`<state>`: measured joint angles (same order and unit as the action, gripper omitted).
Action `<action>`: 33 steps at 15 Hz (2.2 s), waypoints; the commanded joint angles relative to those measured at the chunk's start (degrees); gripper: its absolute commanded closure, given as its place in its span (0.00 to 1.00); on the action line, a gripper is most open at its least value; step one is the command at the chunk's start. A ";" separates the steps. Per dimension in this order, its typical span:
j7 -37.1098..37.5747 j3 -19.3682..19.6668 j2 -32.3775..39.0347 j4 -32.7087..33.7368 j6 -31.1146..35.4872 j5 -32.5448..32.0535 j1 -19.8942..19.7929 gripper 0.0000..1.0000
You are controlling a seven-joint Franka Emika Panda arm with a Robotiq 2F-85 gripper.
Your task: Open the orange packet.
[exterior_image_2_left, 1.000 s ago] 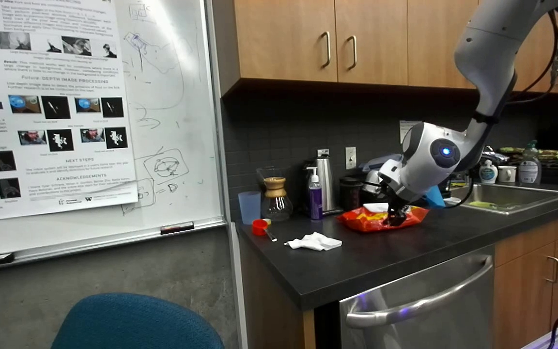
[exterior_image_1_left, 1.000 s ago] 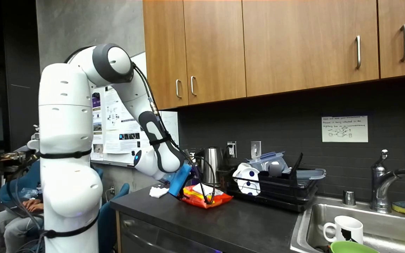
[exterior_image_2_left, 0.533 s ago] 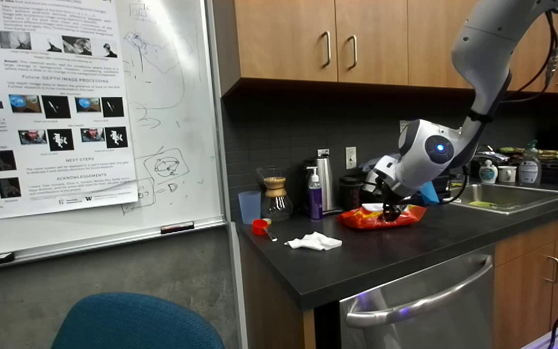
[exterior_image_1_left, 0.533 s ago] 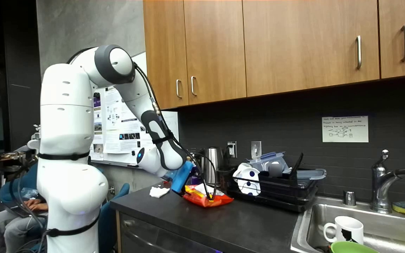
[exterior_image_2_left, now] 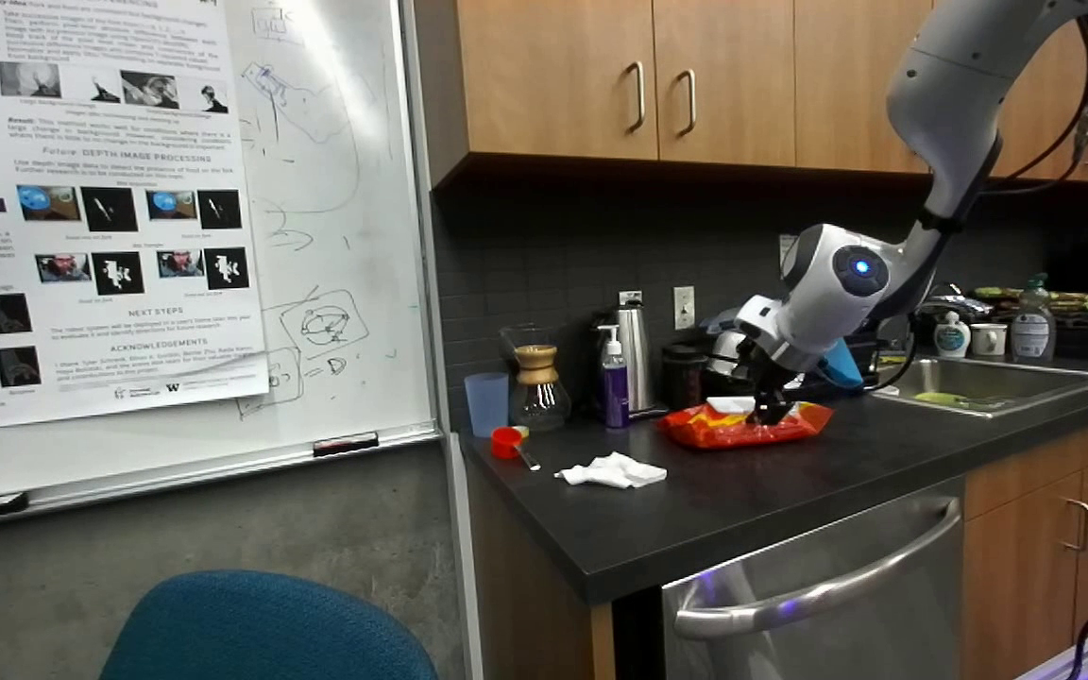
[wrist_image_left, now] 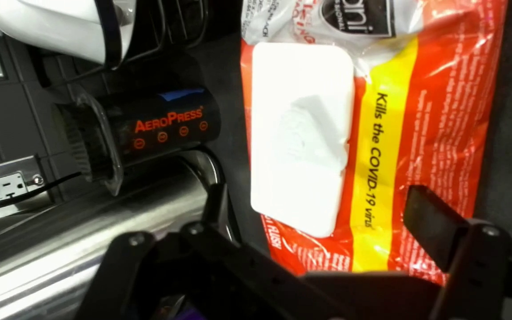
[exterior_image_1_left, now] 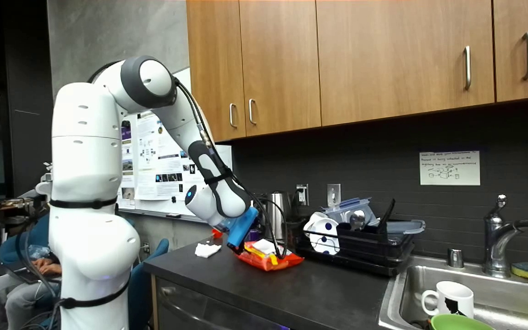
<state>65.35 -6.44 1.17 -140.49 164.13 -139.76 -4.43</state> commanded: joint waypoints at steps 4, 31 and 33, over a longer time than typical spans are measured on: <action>-2.20 0.30 0.22 2.97 2.55 -0.67 -0.33 0.00; -6.52 1.00 4.36 5.87 2.10 -0.41 -0.85 0.94; -6.66 0.99 4.30 5.80 2.18 -0.42 -0.83 1.00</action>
<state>59.86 -5.50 5.18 -135.78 165.45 -139.76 -5.27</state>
